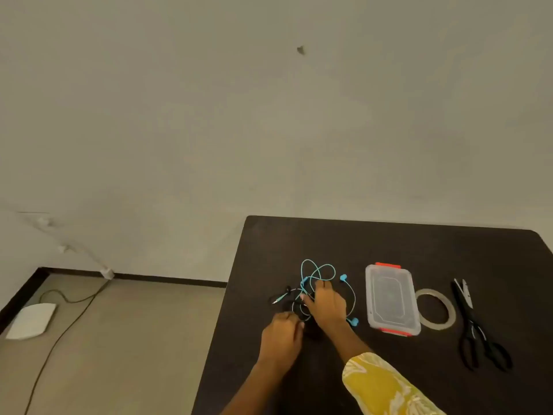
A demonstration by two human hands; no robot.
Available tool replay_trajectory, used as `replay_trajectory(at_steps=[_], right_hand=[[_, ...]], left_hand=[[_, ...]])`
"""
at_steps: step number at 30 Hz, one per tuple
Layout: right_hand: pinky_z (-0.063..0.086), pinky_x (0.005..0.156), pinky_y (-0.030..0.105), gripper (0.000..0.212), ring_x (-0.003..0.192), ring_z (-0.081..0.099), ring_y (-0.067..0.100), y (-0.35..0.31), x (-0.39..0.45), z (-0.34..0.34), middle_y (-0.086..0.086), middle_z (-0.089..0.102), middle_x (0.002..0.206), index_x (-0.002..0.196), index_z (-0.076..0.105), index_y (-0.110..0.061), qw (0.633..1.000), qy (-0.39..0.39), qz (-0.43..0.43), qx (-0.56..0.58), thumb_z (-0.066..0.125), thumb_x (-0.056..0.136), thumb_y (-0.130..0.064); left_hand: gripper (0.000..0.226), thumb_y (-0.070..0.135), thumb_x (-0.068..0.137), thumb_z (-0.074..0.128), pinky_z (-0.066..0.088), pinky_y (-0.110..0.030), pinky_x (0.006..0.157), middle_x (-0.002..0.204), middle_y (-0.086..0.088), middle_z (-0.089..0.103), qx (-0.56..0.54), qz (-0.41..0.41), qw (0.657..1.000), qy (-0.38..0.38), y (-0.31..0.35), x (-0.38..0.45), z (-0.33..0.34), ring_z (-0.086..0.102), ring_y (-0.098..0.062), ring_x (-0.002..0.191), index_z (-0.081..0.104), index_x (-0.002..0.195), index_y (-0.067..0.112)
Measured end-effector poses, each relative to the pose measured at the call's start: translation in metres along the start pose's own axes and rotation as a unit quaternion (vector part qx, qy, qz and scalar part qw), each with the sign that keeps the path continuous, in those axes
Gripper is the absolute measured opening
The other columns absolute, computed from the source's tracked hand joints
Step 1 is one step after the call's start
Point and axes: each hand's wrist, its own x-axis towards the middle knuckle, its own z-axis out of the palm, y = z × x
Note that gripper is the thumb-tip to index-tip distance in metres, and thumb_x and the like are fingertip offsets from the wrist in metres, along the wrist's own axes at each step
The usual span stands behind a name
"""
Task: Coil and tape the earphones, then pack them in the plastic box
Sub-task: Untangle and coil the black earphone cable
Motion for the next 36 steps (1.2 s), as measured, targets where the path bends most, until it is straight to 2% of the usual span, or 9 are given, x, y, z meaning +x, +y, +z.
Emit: replay_trajectory(at_steps=[3, 6, 11, 17, 21, 26, 28, 31, 36], right_hand=[[0.048, 0.09, 0.033, 0.045, 0.113, 0.058, 0.024, -0.007, 0.008, 0.003, 0.009, 0.054, 0.126, 0.128, 0.043, -0.012, 0.998, -0.051, 0.028, -0.013, 0.058, 0.092, -0.034], [0.051, 0.087, 0.029, 0.025, 0.104, 0.061, 0.019, -0.001, 0.011, 0.005, 0.005, 0.06, 0.118, 0.116, 0.056, -0.015, 0.998, -0.048, 0.038, -0.009, 0.056, 0.093, -0.022], [0.048, 0.074, 0.02, 0.014, 0.083, 0.057, 0.008, 0.016, 0.01, 0.0, 0.0, 0.057, 0.105, 0.104, 0.058, -0.018, 0.998, -0.025, 0.03, 0.045, 0.057, 0.092, -0.025], [0.057, 0.072, 0.023, 0.005, 0.073, 0.064, 0.006, 0.023, -0.007, -0.029, -0.002, 0.064, 0.087, 0.098, 0.056, -0.02, 0.991, -0.003, -0.016, 0.13, 0.054, 0.094, -0.021], [0.052, 0.06, 0.013, 0.009, 0.063, 0.064, 0.003, 0.03, -0.021, -0.07, -0.002, 0.069, 0.089, 0.101, 0.06, -0.022, 0.99, 0.019, -0.067, 0.126, 0.057, 0.093, -0.024], [0.057, 0.068, 0.025, 0.011, 0.057, 0.067, 0.003, 0.027, -0.034, -0.128, -0.005, 0.073, 0.083, 0.098, 0.069, -0.022, 0.979, 0.043, -0.138, 0.141, 0.06, 0.091, -0.022], [0.057, 0.068, 0.022, 0.015, 0.061, 0.068, 0.003, 0.024, -0.035, -0.143, -0.002, 0.074, 0.087, 0.102, 0.071, -0.02, 0.977, 0.044, -0.155, 0.14, 0.061, 0.091, -0.019], [0.049, 0.057, 0.008, 0.015, 0.06, 0.067, 0.003, 0.018, -0.037, -0.16, 0.0, 0.074, 0.088, 0.101, 0.071, -0.02, 0.97, 0.043, -0.173, 0.164, 0.062, 0.089, -0.016], [0.045, 0.05, 0.008, 0.012, 0.055, 0.066, 0.01, 0.017, -0.044, -0.187, -0.003, 0.072, 0.081, 0.099, 0.069, -0.016, 0.949, 0.065, -0.189, 0.244, 0.06, 0.091, -0.014]], left_hand=[[0.024, 0.031, 0.099, 0.04, 0.042, -0.018, 0.073, 0.107, 0.002, 0.059, -0.012, 0.001, 1.0, -0.012, -0.014, 0.01, 0.001, 0.055, -0.009, 0.091, 0.059, 0.101, 0.017], [0.024, 0.031, 0.098, 0.041, 0.04, -0.016, 0.072, 0.105, 0.002, 0.059, -0.025, 0.014, 0.999, -0.02, -0.018, 0.016, 0.0, 0.054, -0.008, 0.092, 0.059, 0.1, 0.017], [0.021, 0.031, 0.097, 0.043, 0.04, -0.015, 0.07, 0.099, 0.006, 0.061, -0.057, 0.024, 0.998, -0.009, -0.02, 0.023, -0.002, 0.053, -0.004, 0.088, 0.06, 0.097, 0.02], [0.019, 0.027, 0.097, 0.048, 0.04, -0.009, 0.071, 0.102, 0.008, 0.064, -0.117, 0.003, 0.993, 0.023, -0.013, 0.028, -0.008, 0.054, 0.001, 0.086, 0.064, 0.106, 0.023], [0.021, 0.023, 0.095, 0.054, 0.05, -0.019, 0.087, 0.11, 0.008, 0.065, -0.184, -0.01, 0.981, 0.054, -0.004, 0.036, -0.019, 0.06, -0.002, 0.099, 0.063, 0.114, 0.022], [0.05, 0.025, 0.084, 0.069, 0.05, -0.033, 0.097, 0.13, 0.003, 0.058, -0.218, 0.037, 0.972, 0.08, 0.016, 0.051, -0.039, 0.055, -0.011, 0.116, 0.054, 0.131, 0.019], [0.058, 0.028, 0.08, 0.073, 0.049, -0.033, 0.098, 0.133, 0.006, 0.055, -0.203, 0.062, 0.974, 0.084, 0.025, 0.059, -0.046, 0.052, -0.009, 0.121, 0.052, 0.134, 0.021], [0.043, 0.025, 0.082, 0.072, 0.053, -0.031, 0.089, 0.119, 0.004, 0.067, -0.212, 0.089, 0.968, 0.101, 0.038, 0.071, -0.055, 0.062, -0.006, 0.107, 0.062, 0.123, 0.02], [0.014, 0.021, 0.086, 0.068, 0.056, -0.036, 0.071, 0.083, 0.004, 0.075, -0.225, 0.077, 0.965, 0.107, 0.044, 0.083, -0.07, 0.069, -0.01, 0.074, 0.075, 0.099, 0.02]])
